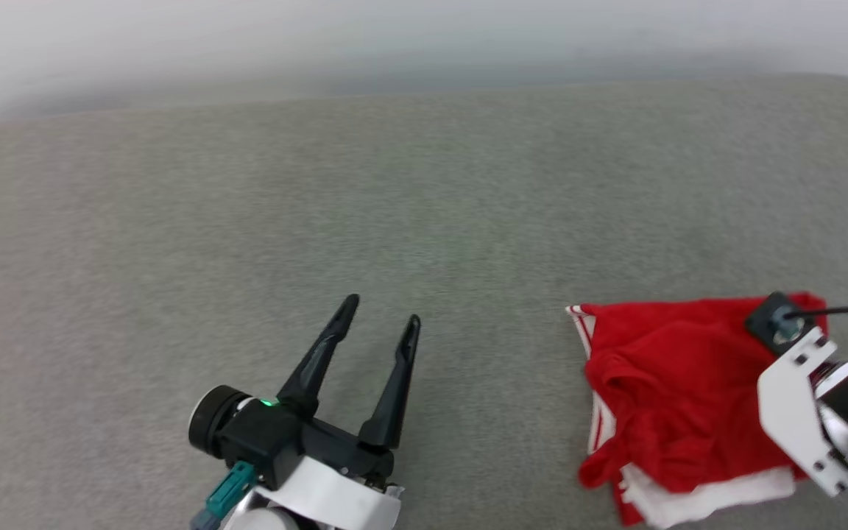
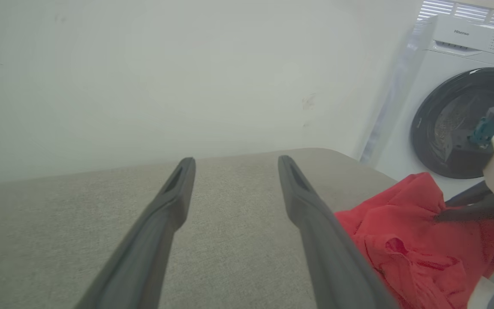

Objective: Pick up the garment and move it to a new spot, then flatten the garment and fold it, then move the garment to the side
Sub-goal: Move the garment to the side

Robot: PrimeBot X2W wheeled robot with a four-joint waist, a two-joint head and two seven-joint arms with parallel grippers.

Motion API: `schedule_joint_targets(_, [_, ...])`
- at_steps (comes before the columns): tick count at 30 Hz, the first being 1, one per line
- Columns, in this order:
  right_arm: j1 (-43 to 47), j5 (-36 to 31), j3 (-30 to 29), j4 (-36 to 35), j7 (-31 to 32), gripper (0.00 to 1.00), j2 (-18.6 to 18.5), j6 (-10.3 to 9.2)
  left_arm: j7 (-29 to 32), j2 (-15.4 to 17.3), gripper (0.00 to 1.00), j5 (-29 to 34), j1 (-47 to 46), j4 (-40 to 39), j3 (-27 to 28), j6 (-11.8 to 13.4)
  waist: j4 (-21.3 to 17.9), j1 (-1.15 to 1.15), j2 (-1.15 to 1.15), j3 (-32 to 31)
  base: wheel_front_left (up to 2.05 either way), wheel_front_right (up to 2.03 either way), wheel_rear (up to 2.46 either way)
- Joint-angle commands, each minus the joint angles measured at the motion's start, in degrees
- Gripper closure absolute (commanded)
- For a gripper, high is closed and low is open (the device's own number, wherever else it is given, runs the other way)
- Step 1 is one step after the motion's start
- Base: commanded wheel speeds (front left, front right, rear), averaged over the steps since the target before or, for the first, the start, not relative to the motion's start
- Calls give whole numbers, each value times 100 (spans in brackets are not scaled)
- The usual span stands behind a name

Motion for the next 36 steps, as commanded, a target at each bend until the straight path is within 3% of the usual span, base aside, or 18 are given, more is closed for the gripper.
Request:
schedule_joint_targets(1, [-285,104,89,9,-152,100,-249,-7,-24,3,0,42,-133,-10,-82,-6,-568,0,0,257,0,0,0])
schedule_joint_targets(4, [-603,162,214,213,-400,100,-746,-8,-20,55,0,84,-305,-31,-274,-7,-871,0,0,515,0,0,0])
schedule_joint_targets(10, [-1149,336,-31,923,-1152,100,-1199,-8,-20,282,0,138,-674,-165,-496,-6,-1299,0,0,1134,0,0,0])
schedule_joint_targets(15, [-1484,346,-438,1768,-1825,100,-1183,-8,-20,518,0,170,-954,-286,-602,-6,-1390,0,0,1608,0,0,0])
schedule_joint_targets(22, [-1643,305,-1148,2936,-2488,100,-1292,-8,-20,707,0,197,-1214,-516,-639,-7,-1194,0,0,2056,0,0,0])
schedule_joint_targets(30, [-1696,330,-1821,3610,-2947,100,-1123,-8,-20,835,0,215,-1311,-615,-338,-6,-1005,0,0,2286,0,0,0])
schedule_joint_targets(31, [-1703,311,-1864,3652,-2975,82,-1095,-8,-20,852,0,215,-1308,-614,-326,-6,-996,0,0,2287,0,0,0])
schedule_joint_targets(32, [-1709,286,-1902,3679,-2997,0,-1063,-8,-20,855,0,210,-1307,-607,-314,-6,-988,0,0,2280,0,0,0])
schedule_joint_targets(36, [-1766,145,-1992,3644,-3045,0,-931,-8,-20,807,0,181,-1295,-562,-277,-7,-971,0,0,2156,0,0,0])
